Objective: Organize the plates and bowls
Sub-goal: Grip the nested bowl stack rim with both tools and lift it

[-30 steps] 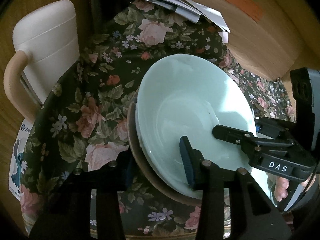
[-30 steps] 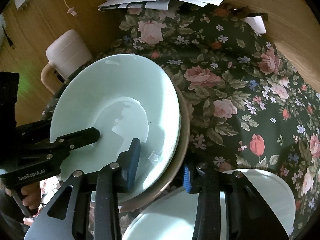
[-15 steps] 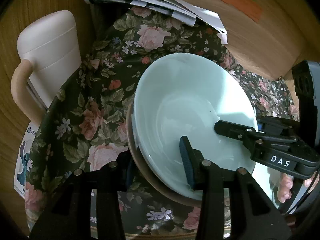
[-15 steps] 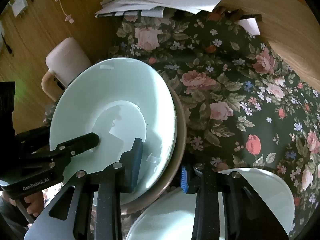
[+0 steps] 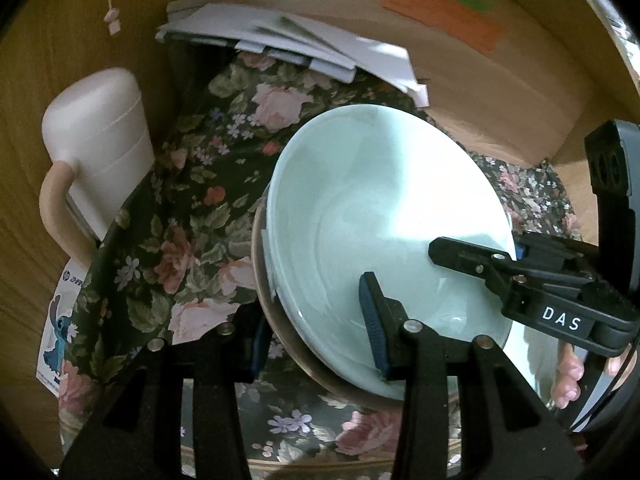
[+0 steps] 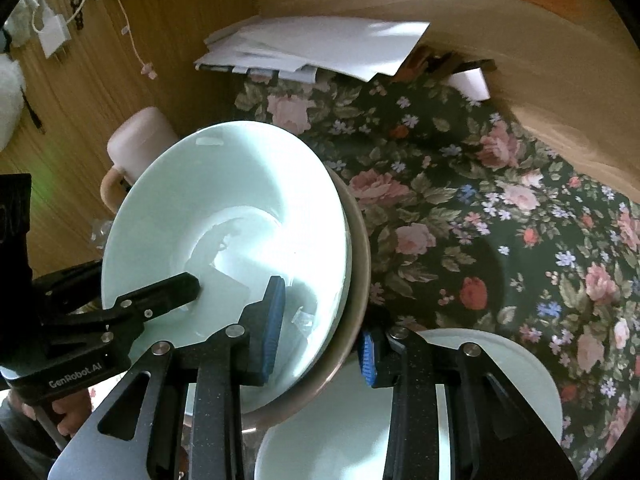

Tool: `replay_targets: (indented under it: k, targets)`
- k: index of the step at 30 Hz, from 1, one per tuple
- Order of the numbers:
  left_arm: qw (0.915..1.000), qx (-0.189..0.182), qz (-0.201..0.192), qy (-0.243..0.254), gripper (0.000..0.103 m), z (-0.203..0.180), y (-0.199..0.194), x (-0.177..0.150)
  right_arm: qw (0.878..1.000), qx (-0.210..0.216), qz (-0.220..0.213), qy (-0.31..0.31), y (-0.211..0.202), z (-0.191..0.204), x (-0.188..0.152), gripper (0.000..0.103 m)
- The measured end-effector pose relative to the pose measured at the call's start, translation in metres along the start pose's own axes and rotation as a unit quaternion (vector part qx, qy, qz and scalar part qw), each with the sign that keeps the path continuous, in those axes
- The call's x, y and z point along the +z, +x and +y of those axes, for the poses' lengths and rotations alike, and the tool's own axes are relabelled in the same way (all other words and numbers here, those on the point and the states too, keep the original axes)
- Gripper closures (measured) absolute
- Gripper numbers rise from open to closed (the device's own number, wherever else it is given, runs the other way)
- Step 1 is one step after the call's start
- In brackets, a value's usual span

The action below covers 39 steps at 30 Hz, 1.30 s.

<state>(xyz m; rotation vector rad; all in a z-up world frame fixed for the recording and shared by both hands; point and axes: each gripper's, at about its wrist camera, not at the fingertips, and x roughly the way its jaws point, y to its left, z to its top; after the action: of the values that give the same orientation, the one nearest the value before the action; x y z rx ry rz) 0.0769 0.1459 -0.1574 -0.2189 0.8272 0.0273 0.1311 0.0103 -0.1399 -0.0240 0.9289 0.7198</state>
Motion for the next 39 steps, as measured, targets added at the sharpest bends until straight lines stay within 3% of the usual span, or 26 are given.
replay_targets:
  k: [22, 39]
  targets:
    - [0.998, -0.039, -0.014, 0.047, 0.062, -0.063, -0.022, -0.003, 0.998, -0.041, -0.041, 0.038, -0.063, -0.023, -0.026, 0.073]
    - [0.9924, -0.074, -0.001, 0.098, 0.062, -0.105, -0.03, -0.016, 0.992, -0.079, -0.054, 0.079, -0.101, -0.053, -0.061, 0.073]
